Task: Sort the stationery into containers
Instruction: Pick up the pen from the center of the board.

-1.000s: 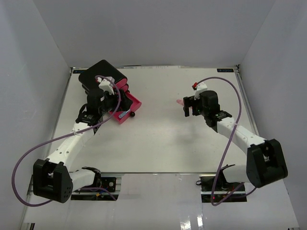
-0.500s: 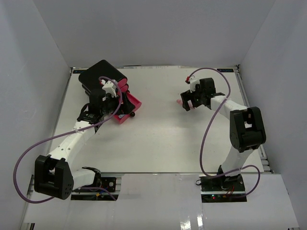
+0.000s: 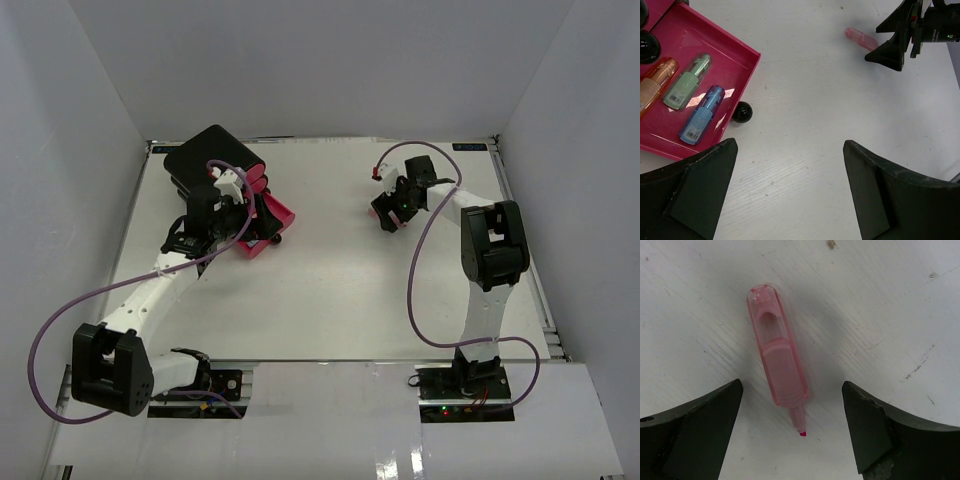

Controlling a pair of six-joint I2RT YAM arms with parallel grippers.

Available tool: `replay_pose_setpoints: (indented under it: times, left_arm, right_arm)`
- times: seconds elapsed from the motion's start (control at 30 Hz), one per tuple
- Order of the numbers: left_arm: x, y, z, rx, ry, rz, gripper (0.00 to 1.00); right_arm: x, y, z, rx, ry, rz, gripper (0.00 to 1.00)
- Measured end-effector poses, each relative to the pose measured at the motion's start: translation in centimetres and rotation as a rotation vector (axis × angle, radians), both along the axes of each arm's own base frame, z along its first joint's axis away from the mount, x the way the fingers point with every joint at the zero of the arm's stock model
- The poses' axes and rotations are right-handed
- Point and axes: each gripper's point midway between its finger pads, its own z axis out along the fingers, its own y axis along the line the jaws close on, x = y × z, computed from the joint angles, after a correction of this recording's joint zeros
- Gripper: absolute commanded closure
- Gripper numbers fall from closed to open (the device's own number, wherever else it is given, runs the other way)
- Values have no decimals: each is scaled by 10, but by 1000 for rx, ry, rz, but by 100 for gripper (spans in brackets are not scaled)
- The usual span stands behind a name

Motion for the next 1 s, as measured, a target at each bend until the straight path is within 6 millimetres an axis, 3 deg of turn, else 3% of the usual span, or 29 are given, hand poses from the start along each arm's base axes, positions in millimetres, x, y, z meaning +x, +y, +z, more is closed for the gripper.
replay_pose_setpoints:
  times: [0.27,0.53,0.7,0.87,1.0]
  left_arm:
    - [-1,-3,-6,-2,23,-17,2]
    - [-8,-8,-11,-12,53,-70,2]
    - [-10,-11,-17,-25,83,-93,2]
    - [-13,-13,-22,-37,112,-104,2]
    - [-13,-15,-20,-57,122,-100,2]
  right_arm:
    - [-3,3,-2,-17,-1,64,24]
    - [-8,14,-3,-21,-2,121,42]
    - [-13,22,-3,-25,-2,153,59]
    - [-31,32,-4,-24,-5,183,65]
    - [-56,43,-4,-18,5,202,66]
